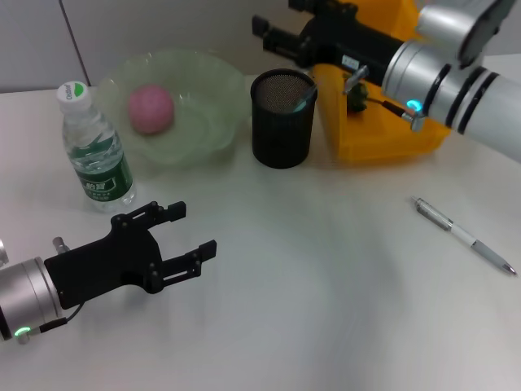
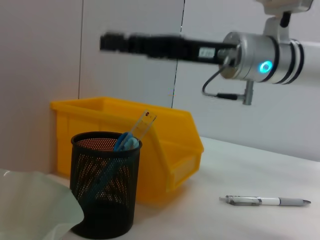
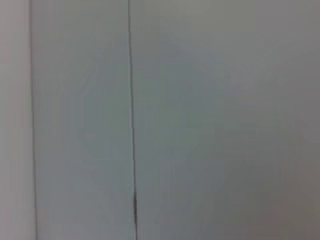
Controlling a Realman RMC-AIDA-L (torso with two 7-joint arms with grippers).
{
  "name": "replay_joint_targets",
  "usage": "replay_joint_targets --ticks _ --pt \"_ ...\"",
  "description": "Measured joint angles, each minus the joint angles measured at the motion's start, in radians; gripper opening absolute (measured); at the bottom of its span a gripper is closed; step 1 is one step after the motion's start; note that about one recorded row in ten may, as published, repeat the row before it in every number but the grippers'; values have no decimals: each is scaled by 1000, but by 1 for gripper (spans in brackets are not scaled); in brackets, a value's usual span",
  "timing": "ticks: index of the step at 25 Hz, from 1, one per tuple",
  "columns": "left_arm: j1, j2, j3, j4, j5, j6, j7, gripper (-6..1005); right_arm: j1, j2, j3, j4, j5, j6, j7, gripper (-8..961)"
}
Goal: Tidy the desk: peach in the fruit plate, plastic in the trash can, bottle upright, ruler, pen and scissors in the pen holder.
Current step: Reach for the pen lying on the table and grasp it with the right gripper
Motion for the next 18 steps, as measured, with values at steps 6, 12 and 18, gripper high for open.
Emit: replay_joint_targets --ticks 6,12,18 --pt "2 -1 0 0 1 9 13 796 -84 -4 1 -50 129 -145 4 751" --pt "5 -3 -1 0 0 14 26 796 -233 -12 1 -167 191 -351 91 750" --pt "5 -3 -3 0 -1 22 27 796 -363 -47 3 -363 79 -422 306 751"
